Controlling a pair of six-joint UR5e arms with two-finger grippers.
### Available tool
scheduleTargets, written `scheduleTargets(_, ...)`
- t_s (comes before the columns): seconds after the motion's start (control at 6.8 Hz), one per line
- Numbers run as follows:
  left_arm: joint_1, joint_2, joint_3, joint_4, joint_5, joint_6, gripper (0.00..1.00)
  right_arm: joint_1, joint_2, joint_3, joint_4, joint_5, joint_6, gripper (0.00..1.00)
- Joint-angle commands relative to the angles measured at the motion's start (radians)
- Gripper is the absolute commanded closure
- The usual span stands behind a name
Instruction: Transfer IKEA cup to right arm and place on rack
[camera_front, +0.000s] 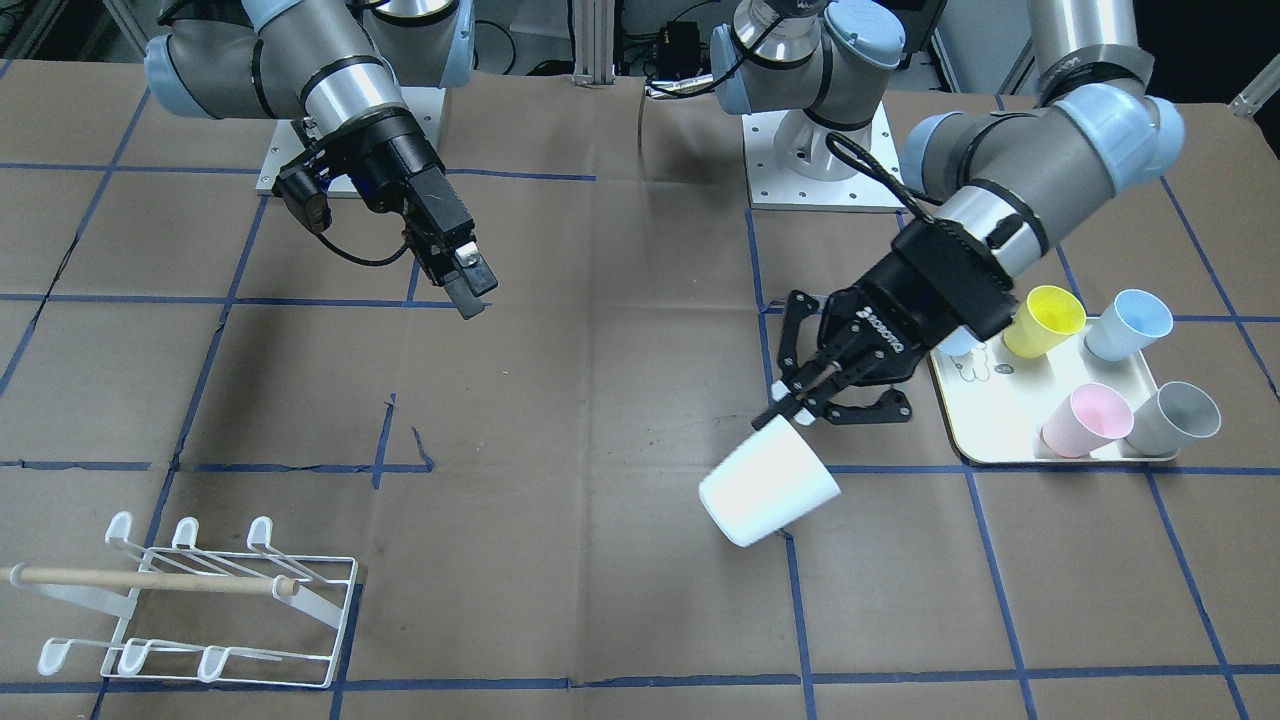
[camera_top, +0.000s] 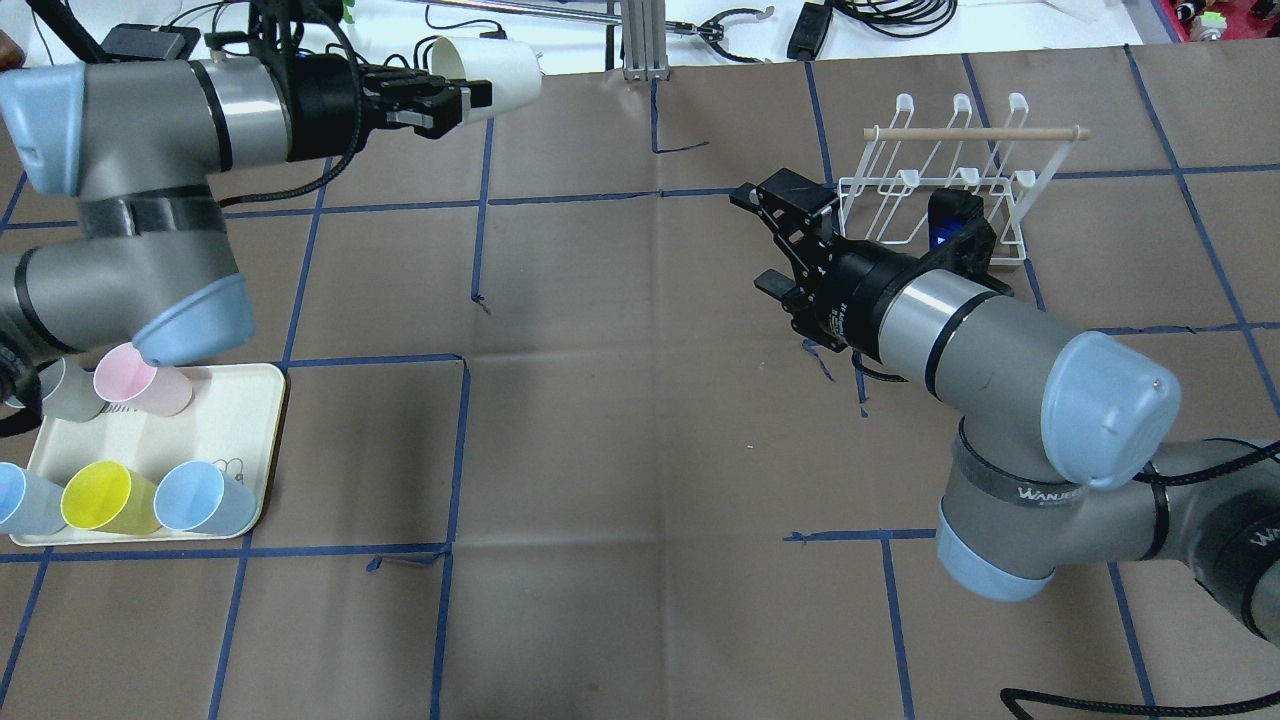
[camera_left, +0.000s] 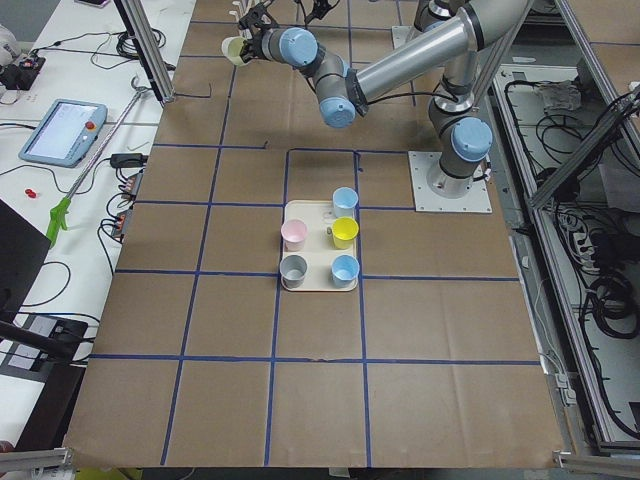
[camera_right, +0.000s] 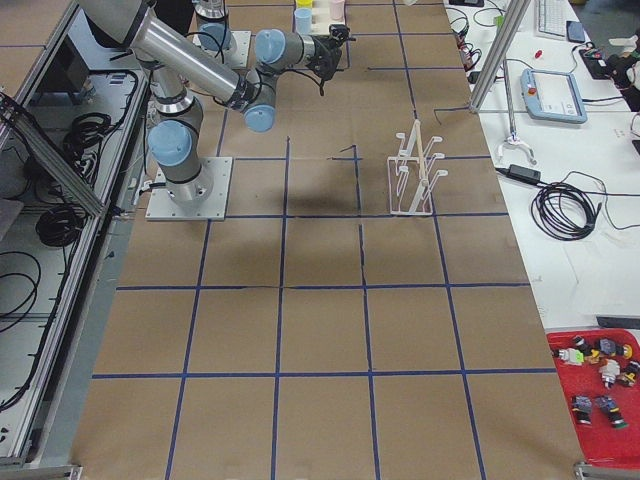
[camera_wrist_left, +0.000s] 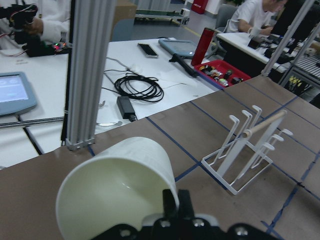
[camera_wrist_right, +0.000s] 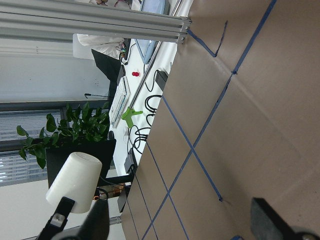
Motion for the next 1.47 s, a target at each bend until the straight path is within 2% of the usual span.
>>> scheduleTargets(0.0, -0.049, -0.005, -0.18, 0.263, -0.085, -0.006, 1.0, -0.001, 0.039, -0.002, -0.003, -0.002, 0.009, 0.0)
scheduleTargets(0.15, -0.08, -0.005, -0.214, 0.322, -0.083, -0.006, 1.0, 0.001, 0.056, -0.02, -0.011, -0.003, 0.068, 0.0)
scheduleTargets(0.44, -0.117, -0.007, -0.234, 0.36, -0.082, -0.01, 1.0, 0.008, 0.061, -0.034, -0.025, -0.015, 0.209, 0.0)
scheduleTargets(0.74, -0.129, -0.007, -0.268, 0.405, -0.082, -0.01, 1.0, 0.045, 0.115, -0.098, -0.023, -0.025, 0.229, 0.01)
scheduleTargets(0.88, -0.134, -0.007, -0.27, 0.406, -0.083, -0.011, 1.0, 0.08, 0.154, -0.122, -0.026, -0.054, 0.315, 0.01)
scheduleTargets(1.32, -0.137, -0.01, -0.27, 0.406, -0.082, -0.011, 1.0, 0.102, 0.187, -0.125, -0.056, -0.071, 0.328, 0.01)
